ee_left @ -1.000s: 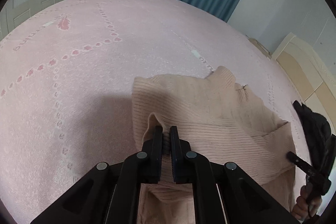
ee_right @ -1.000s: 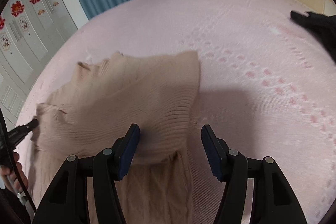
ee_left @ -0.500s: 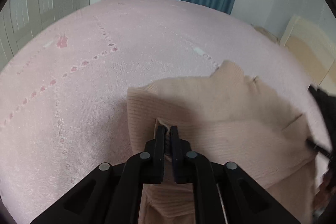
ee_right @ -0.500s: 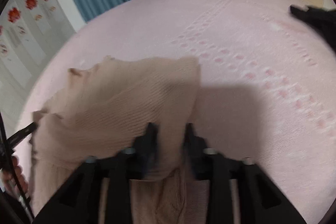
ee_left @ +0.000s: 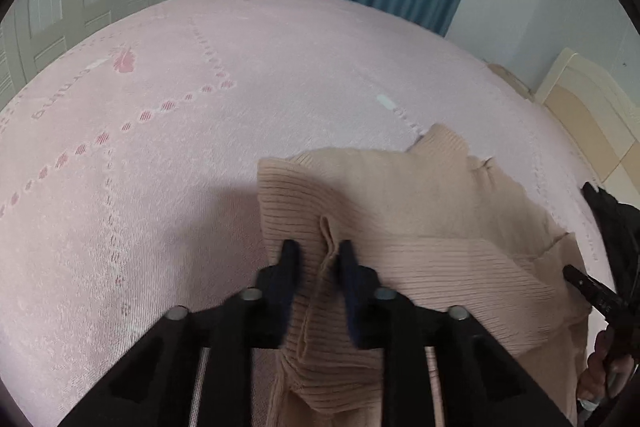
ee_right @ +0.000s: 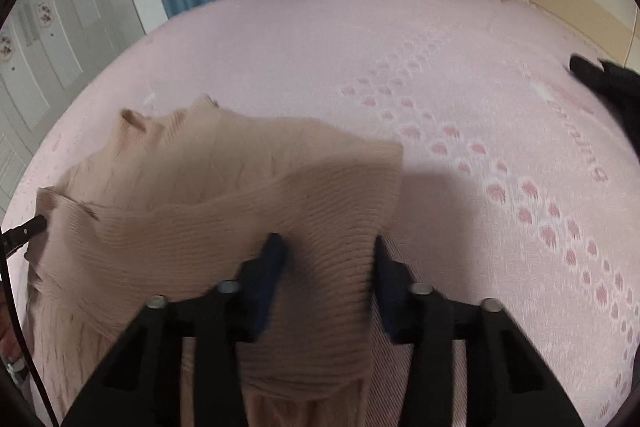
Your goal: Fold small clothes
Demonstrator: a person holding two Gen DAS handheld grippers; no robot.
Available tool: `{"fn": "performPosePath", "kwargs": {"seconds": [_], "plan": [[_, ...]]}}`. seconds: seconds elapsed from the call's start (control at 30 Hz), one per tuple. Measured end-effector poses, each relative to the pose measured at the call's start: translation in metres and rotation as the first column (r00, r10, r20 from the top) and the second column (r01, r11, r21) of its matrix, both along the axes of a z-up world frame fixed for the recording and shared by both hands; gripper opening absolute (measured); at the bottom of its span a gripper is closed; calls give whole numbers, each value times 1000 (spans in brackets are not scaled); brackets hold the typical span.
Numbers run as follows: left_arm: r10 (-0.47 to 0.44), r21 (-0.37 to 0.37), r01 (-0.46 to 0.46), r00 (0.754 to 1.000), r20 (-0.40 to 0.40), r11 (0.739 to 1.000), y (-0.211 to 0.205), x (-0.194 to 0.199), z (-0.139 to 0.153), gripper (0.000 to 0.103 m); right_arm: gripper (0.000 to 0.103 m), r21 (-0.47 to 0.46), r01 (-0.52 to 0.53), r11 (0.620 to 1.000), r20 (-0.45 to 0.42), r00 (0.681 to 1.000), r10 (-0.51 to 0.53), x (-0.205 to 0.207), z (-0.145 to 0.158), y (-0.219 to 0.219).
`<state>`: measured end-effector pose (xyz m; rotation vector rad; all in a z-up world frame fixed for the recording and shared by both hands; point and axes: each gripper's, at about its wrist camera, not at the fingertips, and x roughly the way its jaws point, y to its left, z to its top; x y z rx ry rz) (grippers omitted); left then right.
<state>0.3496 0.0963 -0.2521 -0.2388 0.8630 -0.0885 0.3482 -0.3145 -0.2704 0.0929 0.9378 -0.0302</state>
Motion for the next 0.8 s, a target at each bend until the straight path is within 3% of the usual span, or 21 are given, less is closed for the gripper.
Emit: {"fn": "performPosePath", "kwargs": {"seconds": [0.07, 0.13, 0.17, 0.27, 0.33, 0.43, 0.47, 0.53, 0.6, 0.7, 0.8], "plan": [[2, -48, 0, 999, 48, 999, 6, -7, 7, 16, 13, -20, -31, 999, 53, 998, 32, -5, 10, 0], [19, -83, -14, 998, 57, 996, 13, -11, 8, 14, 12, 35, -24, 999, 116, 993, 20, -12, 19, -10], [27, -87, -22, 999, 45, 996, 14, -12, 5, 13, 12, 61, -2, 998, 108, 994, -4, -13, 17, -17], [33, -26, -33, 999, 4, 999, 9, -14, -5, 10, 12, 20, 39, 999, 25, 999, -39, -5, -4, -17], [30, -19, -30, 1000, 7, 999, 11, -18, -2, 10, 13, 4, 38, 999, 36, 999, -38, -5, 2, -14], [24, -39, -24, 1000, 17, 999, 16, -19, 8, 11, 24, -74, 46, 996, 11, 999, -45, -3, 8, -8], [18, -45, -17, 999, 31, 999, 16, -20, 12, 12, 28, -105, 56, 993, 17, 998, -54, -5, 14, -6], [-4, -43, 7, 998, 62, 999, 11, -21, 21, 32, 30, -123, 62, 991, 61, 997, -55, -14, 26, -6], [-41, -35, 44, 995, 90, 998, 0, -19, 26, 43, 40, -107, 46, 993, 106, 994, -35, -22, 39, -1], [-89, 13, 88, 992, 90, 996, -24, -10, 23, 43, 44, -64, -33, 997, 120, 992, 40, -29, 42, 14], [-95, 88, 92, 995, 23, 992, -42, -1, 4, 43, 44, -47, -81, 996, 53, 995, 83, -27, 22, 24]]}}
